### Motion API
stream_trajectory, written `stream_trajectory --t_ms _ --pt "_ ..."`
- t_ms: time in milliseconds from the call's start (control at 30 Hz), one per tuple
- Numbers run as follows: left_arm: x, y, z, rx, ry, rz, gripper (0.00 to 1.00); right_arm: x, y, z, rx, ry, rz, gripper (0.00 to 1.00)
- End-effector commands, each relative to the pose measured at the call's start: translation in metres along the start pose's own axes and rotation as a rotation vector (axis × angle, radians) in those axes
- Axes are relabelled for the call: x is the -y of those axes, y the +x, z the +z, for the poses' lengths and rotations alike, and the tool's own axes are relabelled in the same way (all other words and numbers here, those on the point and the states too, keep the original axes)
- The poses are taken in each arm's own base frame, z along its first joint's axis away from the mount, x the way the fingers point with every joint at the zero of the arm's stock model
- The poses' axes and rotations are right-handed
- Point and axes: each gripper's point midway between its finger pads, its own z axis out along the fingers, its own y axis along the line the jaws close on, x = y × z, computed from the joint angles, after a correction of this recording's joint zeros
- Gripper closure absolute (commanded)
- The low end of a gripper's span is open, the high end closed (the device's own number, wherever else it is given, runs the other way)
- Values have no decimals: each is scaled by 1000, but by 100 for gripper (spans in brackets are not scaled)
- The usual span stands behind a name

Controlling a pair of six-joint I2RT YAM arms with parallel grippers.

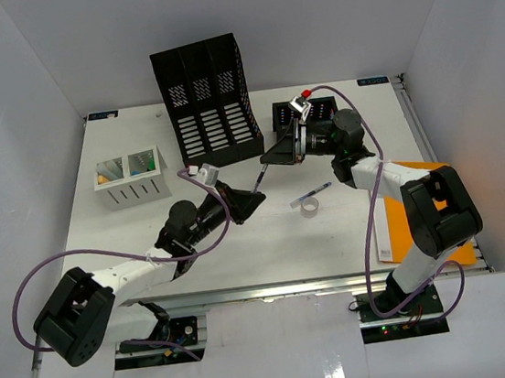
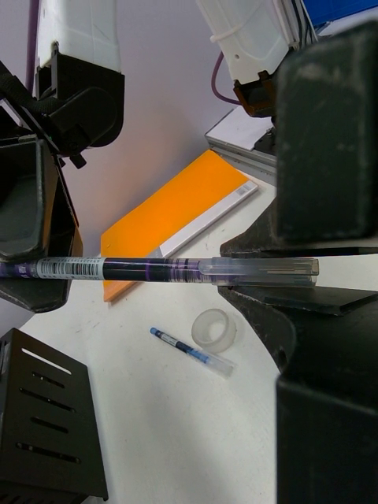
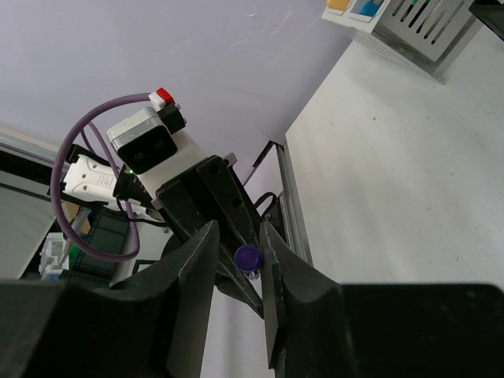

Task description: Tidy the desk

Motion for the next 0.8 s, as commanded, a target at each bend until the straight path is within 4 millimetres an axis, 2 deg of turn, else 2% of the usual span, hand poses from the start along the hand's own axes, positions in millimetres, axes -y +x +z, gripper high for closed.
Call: stream_trajectory --t_ms 0,67,133,233,400,433,467,567,633,767 --pt "8 -16 7 36 12 31 93 -17 -5 1 8 -47 -70 68" --pt "8 -16 8 30 12 32 92 -17 -5 1 9 -47 -75 71" --pt "7 -15 9 25 11 33 91 -19 -6 1 8 -50 -83 79" --pt "5 -12 9 20 0 24 83 -21 -5 0 7 -53 -96 91" --pt "-2 -12 9 15 -44 4 51 -26 -4 -2 0 -66 -137 92" --pt "-2 -14 8 21 -51 2 39 -28 -3 -2 -2 -71 -149 92" --pt "-3 -16 7 26 -57 7 32 -30 -3 -2 -3 -75 -157 92" --pt "-2 -20 5 32 -67 23 19 -33 -2 -4 -8 -83 -178 92" --pt "0 -22 4 33 -63 38 16 -34 -2 -4 -8 -83 -187 92" --pt "12 -36 -3 60 -39 86 3 -31 -4 -8 -12 -76 -223 92"
